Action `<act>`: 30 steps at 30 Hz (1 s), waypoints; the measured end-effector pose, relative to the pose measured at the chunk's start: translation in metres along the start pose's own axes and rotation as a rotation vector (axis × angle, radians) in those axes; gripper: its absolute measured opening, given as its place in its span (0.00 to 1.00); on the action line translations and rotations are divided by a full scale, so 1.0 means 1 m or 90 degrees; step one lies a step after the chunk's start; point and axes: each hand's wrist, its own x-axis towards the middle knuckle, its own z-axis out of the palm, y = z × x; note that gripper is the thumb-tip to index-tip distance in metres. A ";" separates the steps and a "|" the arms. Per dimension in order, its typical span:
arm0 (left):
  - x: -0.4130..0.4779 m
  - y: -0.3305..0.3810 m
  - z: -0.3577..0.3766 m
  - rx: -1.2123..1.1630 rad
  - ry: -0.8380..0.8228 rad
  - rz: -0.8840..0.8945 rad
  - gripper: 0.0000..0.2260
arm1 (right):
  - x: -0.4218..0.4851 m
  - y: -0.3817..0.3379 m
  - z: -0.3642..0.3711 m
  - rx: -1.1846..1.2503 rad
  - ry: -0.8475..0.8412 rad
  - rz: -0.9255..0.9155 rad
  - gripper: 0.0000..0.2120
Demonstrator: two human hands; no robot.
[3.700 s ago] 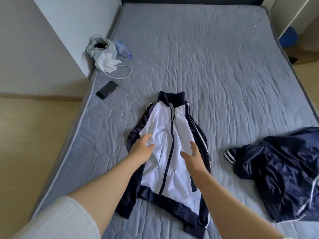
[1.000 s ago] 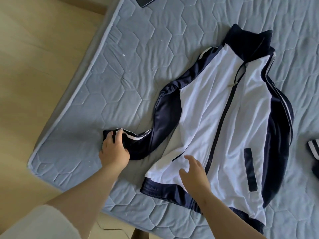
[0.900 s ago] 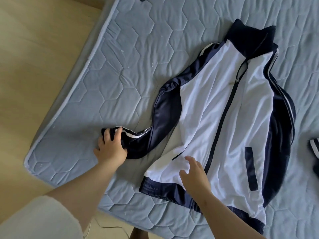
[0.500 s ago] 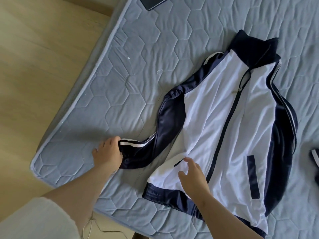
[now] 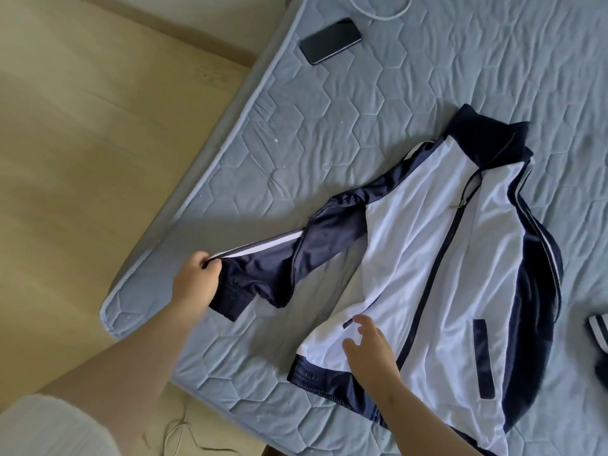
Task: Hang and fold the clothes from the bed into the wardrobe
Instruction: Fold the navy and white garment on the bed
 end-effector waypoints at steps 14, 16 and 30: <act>0.014 0.109 -0.164 -0.040 0.161 0.194 0.07 | -0.042 -0.099 -0.031 0.034 0.051 -0.114 0.21; 0.014 0.121 -0.181 -0.039 0.101 0.178 0.12 | -0.047 -0.107 -0.034 0.037 0.056 -0.117 0.18; -0.033 0.223 -0.138 -0.508 -0.172 0.098 0.09 | -0.058 -0.101 -0.072 0.148 0.102 -0.083 0.21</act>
